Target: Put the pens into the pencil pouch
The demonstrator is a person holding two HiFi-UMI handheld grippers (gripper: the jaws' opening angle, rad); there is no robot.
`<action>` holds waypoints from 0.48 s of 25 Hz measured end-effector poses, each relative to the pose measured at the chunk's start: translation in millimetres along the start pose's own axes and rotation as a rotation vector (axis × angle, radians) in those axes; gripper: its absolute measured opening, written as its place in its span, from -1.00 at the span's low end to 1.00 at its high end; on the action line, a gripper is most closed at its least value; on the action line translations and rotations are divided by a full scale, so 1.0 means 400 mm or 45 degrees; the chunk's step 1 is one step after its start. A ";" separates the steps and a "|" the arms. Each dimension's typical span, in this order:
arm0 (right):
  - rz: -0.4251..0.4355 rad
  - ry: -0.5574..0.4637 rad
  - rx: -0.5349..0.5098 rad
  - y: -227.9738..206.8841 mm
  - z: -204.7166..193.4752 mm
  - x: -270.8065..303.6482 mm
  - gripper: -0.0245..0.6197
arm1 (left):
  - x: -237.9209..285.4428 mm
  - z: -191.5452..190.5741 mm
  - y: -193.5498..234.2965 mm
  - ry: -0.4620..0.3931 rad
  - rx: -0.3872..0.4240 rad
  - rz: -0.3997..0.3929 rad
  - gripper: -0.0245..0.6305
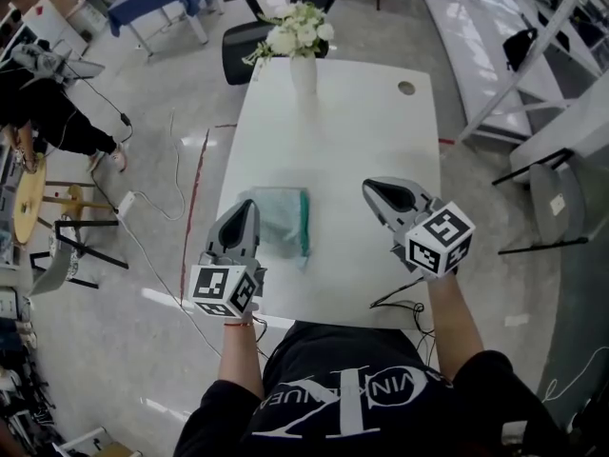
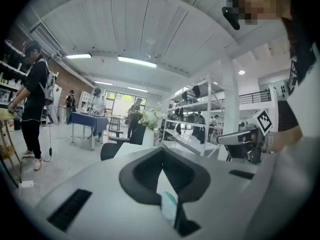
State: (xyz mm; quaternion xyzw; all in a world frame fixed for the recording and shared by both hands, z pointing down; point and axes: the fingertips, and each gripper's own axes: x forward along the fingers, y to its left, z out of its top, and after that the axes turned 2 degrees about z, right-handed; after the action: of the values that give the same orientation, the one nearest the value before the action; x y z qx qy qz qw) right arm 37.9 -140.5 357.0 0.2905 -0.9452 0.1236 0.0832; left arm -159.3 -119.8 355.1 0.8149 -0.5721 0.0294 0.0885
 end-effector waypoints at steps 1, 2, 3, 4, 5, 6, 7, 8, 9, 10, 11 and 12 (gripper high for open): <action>-0.009 -0.014 -0.007 -0.001 0.009 -0.004 -0.90 | -0.003 0.006 0.003 -0.011 0.003 -0.001 -0.92; -0.018 -0.027 -0.014 -0.002 0.018 -0.008 -0.90 | -0.006 0.013 0.006 -0.021 0.005 0.001 -0.92; -0.025 -0.041 -0.021 -0.003 0.027 -0.012 -0.90 | -0.008 0.023 0.008 -0.032 0.007 0.005 -0.92; -0.032 -0.055 -0.027 -0.004 0.036 -0.017 -0.90 | -0.010 0.033 0.009 -0.043 0.009 0.013 -0.92; -0.039 -0.072 -0.030 -0.006 0.045 -0.023 -0.90 | -0.012 0.045 0.010 -0.054 0.011 0.023 -0.92; -0.044 -0.092 -0.029 -0.008 0.053 -0.029 -0.90 | -0.015 0.055 0.009 -0.066 0.014 0.031 -0.92; -0.048 -0.114 -0.026 -0.009 0.061 -0.035 -0.90 | -0.018 0.063 0.009 -0.079 0.018 0.036 -0.92; -0.051 -0.136 -0.021 -0.009 0.068 -0.040 -0.90 | -0.021 0.070 0.009 -0.092 0.022 0.038 -0.92; -0.055 -0.157 -0.016 -0.010 0.075 -0.045 -0.90 | -0.024 0.075 0.009 -0.105 0.025 0.039 -0.92; -0.059 -0.173 -0.014 -0.010 0.080 -0.048 -0.90 | -0.028 0.080 0.010 -0.116 0.027 0.043 -0.92; -0.063 -0.183 -0.015 -0.010 0.084 -0.050 -0.90 | -0.031 0.085 0.013 -0.125 0.026 0.050 -0.92; -0.067 -0.190 -0.018 -0.010 0.087 -0.052 -0.90 | -0.035 0.091 0.016 -0.133 0.025 0.060 -0.92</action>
State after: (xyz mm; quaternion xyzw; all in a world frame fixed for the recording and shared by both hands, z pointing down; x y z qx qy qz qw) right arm 54.2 -142.4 319.5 0.3232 -0.9416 0.0927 0.0179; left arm -172.1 -115.6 317.9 0.8025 -0.5945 -0.0055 0.0500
